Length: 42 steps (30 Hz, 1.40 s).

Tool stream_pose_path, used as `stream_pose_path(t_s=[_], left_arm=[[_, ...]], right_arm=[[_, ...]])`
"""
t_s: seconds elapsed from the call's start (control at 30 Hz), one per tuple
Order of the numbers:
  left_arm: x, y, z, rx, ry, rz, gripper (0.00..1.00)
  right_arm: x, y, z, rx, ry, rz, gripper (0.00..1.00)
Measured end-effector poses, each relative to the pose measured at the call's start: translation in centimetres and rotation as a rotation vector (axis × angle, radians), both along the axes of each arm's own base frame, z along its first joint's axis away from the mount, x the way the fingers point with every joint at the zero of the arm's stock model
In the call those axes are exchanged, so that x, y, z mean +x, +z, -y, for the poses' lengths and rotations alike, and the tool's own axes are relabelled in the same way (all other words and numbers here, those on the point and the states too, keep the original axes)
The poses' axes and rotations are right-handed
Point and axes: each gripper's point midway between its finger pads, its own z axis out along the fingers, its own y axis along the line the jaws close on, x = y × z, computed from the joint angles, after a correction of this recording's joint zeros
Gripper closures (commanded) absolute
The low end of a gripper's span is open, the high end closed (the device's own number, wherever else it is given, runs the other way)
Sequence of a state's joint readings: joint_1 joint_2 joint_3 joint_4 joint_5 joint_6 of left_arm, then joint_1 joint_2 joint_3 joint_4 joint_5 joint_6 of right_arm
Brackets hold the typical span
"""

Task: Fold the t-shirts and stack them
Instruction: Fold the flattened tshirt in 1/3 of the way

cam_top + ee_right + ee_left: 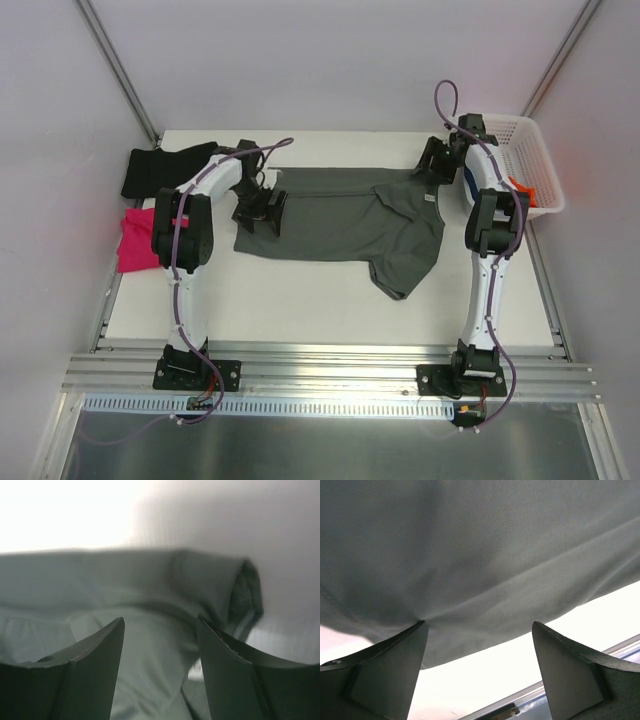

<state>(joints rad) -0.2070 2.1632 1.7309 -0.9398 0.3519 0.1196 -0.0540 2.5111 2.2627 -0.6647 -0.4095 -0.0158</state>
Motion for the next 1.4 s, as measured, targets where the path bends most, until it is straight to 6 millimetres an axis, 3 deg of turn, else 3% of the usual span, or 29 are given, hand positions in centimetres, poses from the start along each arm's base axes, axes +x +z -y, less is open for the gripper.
stream_pose_path(t_s=[0.17, 0.23, 0.37, 0.43, 0.53, 0.6, 0.7, 0.83, 1.03, 1.2, 1.3, 1.4], left_arm=[[1.4, 0.9, -0.9, 0.017, 0.015, 0.046, 0.06], [2.1, 1.6, -1.4, 0.028, 0.019, 0.076, 0.01], [3.6, 4.5, -2.7, 0.048, 0.031, 0.176, 0.01], [3.8, 6.2, -3.3, 0.044, 0.042, 0.219, 0.03], [3.3, 8.1, -4.6, 0.047, 0.057, 0.269, 0.11], [2.1, 8.2, -5.5, 0.053, 0.068, 0.260, 0.12], [-0.1, 6.6, -5.8, 0.050, 0.074, 0.187, 0.11], [-1.8, 5.3, -5.3, 0.036, 0.090, 0.109, 0.10], [-2.3, 6.8, -4.9, 0.041, 0.073, 0.159, 0.08], [-5.3, 7.7, -5.1, 0.049, 0.060, 0.171, 0.10], [-6.0, 7.5, -5.2, 0.052, 0.060, 0.155, 0.10], [-5.8, 7.6, -5.1, 0.050, 0.061, 0.160, 0.10]], right_arm=[[-2.5, 2.5, 0.4, -0.033, 0.018, -0.014, 0.35], [-3.8, 4.3, 0.6, -0.043, 0.022, -0.011, 0.34], [-7.1, 8.6, 0.7, -0.053, 0.030, 0.018, 0.34], [-9.7, 10.6, 0.4, -0.050, 0.036, 0.025, 0.35], [-15.5, 12.2, -0.7, -0.019, 0.056, 0.008, 0.37], [-19.7, 11.4, -1.7, 0.014, 0.072, -0.030, 0.38], [-26.1, 7.2, -3.5, 0.059, 0.105, -0.192, 0.37], [-31.2, 2.4, -4.4, 0.079, 0.119, -0.407, 0.37], [-30.1, 2.7, -4.6, 0.102, 0.102, -0.388, 0.37], [-30.2, 3.2, -4.6, 0.102, 0.083, -0.379, 0.38], [-30.0, 3.7, -4.0, 0.062, 0.088, -0.350, 0.37], [-27.9, 4.7, -3.0, 0.070, 0.064, -0.305, 0.37]])
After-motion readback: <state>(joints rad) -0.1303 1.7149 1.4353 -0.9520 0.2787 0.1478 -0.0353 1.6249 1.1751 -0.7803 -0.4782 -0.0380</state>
